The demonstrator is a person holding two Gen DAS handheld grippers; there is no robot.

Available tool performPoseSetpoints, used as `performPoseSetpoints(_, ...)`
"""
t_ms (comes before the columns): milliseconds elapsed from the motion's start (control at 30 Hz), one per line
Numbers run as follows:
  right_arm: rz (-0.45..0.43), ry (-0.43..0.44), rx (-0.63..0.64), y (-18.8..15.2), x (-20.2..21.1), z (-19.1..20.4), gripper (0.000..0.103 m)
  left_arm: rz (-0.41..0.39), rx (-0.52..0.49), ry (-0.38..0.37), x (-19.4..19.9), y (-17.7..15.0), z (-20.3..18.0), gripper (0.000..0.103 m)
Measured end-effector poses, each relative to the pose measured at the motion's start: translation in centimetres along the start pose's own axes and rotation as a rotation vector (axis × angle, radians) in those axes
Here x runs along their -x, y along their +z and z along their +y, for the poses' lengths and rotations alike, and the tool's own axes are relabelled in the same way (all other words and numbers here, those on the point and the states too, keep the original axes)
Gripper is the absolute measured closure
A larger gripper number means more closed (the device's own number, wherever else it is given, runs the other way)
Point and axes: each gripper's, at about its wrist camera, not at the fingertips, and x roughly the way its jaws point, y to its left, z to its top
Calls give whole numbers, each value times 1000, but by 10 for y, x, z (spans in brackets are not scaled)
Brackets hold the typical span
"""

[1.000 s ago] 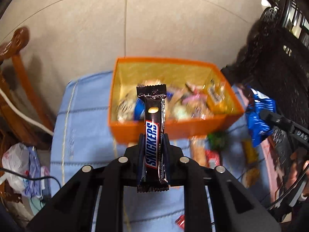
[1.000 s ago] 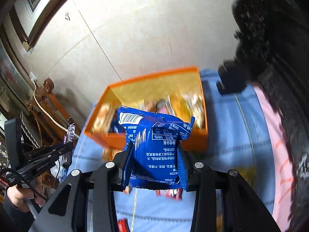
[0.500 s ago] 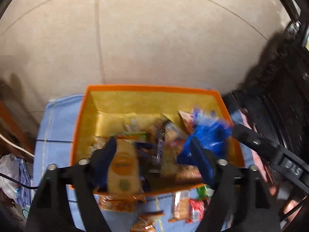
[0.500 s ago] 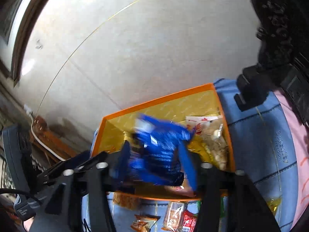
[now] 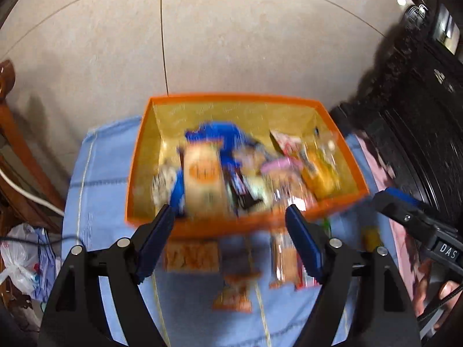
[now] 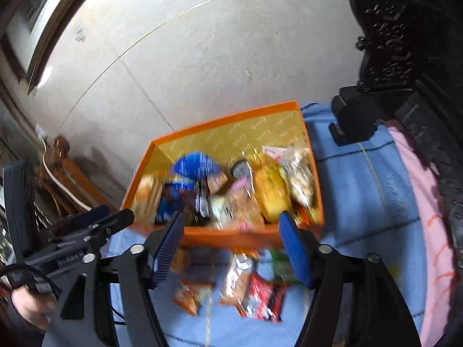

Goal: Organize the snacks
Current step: 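Grasp the red wafer bar with the left gripper while the right grasps the red-black snack pack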

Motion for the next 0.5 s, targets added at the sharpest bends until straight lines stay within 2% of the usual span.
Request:
performPoseSetpoints(133,58,-49,5,-50,16,-10,22,55,-48,26,2,-51,-10,23)
performPoseSetpoints(300,182,-97,12,-126,20,-14,21,205,-93,24,-12,-128,-24,23)
performPoseSetpoints(400,242,-106,3,-162,23,-17,21,276,-91,12,-14,-169,-30,23)
performPoseSetpoints(500,264,-117,-6,-182,29,-18,21,347,-94,11,-17,-201,-37,23)
